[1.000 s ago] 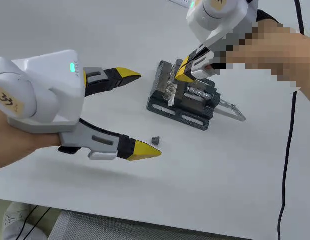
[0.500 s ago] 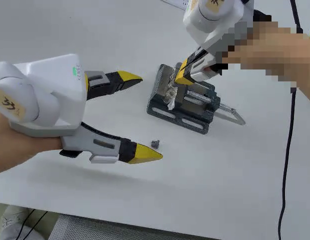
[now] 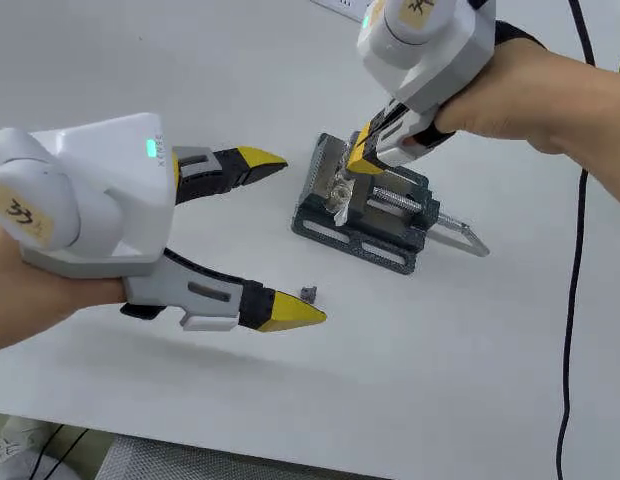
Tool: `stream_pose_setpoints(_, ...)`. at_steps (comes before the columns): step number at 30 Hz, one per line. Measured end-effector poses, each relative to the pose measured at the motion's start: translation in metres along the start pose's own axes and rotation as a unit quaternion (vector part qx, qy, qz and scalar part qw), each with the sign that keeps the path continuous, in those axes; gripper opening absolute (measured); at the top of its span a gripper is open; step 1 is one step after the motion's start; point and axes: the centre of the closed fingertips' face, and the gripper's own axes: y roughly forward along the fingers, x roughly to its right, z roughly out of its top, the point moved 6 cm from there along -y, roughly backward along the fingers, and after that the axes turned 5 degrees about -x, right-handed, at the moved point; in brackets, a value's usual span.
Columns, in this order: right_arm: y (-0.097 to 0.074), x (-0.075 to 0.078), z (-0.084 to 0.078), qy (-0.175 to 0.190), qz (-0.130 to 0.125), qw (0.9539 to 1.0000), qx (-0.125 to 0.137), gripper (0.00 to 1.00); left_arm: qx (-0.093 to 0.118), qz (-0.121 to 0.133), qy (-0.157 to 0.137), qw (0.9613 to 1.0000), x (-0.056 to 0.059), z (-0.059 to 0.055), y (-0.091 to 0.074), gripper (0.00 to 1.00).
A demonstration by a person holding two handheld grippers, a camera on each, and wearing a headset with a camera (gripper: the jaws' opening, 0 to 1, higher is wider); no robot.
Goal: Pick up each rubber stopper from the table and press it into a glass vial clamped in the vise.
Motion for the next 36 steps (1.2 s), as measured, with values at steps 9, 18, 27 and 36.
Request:
stream_pose_setpoints(9,0.0010,-0.0005,0.0010,-0.006,-0.007,0.9999,-0.005,0.00,0.001,0.001,-0.001,1.0000,-0.0008,-0.0002,-0.0004,0.83)
stream_pose_setpoints(18,0.0042,0.0036,0.0010,-0.007,-0.012,0.9999,-0.006,0.00,-0.001,0.003,0.000,1.0000,-0.0017,0.0011,-0.0005,0.83)
stream_pose_setpoints(27,0.0006,0.0013,-0.0077,0.041,-0.009,0.9976,0.054,0.00,-0.002,0.007,0.001,1.0000,-0.0021,0.0008,-0.0047,0.82)
stream_pose_setpoints(36,-0.0032,0.0009,-0.0074,0.030,-0.009,0.9984,0.047,0.00,-0.002,0.006,0.001,1.0000,-0.0014,0.0004,-0.0028,0.82)
